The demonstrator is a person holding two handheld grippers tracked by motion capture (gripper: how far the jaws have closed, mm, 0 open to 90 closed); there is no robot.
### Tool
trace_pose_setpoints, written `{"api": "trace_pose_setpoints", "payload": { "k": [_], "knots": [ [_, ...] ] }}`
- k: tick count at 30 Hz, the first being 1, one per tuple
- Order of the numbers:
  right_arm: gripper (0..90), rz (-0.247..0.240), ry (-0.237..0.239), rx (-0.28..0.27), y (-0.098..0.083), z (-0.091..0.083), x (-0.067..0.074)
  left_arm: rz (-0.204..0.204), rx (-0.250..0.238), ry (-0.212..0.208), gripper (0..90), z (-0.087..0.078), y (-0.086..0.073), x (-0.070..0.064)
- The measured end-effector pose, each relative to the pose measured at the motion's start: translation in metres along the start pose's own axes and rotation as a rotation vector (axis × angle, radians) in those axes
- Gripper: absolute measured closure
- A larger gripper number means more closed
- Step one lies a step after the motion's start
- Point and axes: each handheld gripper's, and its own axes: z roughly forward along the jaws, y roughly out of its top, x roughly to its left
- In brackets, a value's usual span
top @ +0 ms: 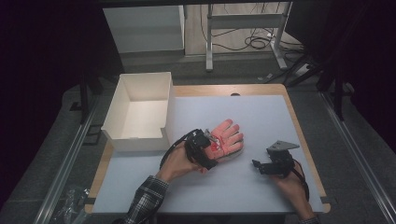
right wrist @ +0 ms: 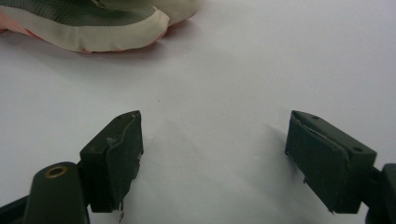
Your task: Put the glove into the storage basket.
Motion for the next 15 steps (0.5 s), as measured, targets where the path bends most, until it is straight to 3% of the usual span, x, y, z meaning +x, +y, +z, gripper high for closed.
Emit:
{"api": "trace_pose_setpoints", "payload": {
  "k": [5, 7, 9, 11, 14, 15],
  "knots": [
    [19.3, 0.0, 0.0, 0.0, 0.0, 0.0, 0.0, 0.034, 0.081, 0.042, 0.0, 0.014, -0.001, -0.006],
    [19.3, 0.0, 0.0, 0.0, 0.0, 0.0, 0.0, 0.038, 0.083, 0.052, 0.2, 0.016, -0.003, -0.008],
    [19.3, 0.0, 0.0, 0.0, 0.0, 0.0, 0.0, 0.02, 0.086, 0.036, 1.0, 0.016, -0.003, -0.007],
    [19.3, 0.0, 0.0, 0.0, 0.0, 0.0, 0.0, 0.009, 0.081, 0.013, 5.0, 0.015, -0.005, -0.005],
    [19.3, -0.001, 0.0, 0.0, 0.0, 0.0, 0.0, 0.003, 0.08, 0.017, 16.4, 0.011, -0.005, -0.005],
    [19.3, -0.001, 0.0, 0.0, 0.0, 0.0, 0.0, -0.005, 0.076, 0.017, 16.4, 0.01, -0.005, -0.005]
  ]
}}
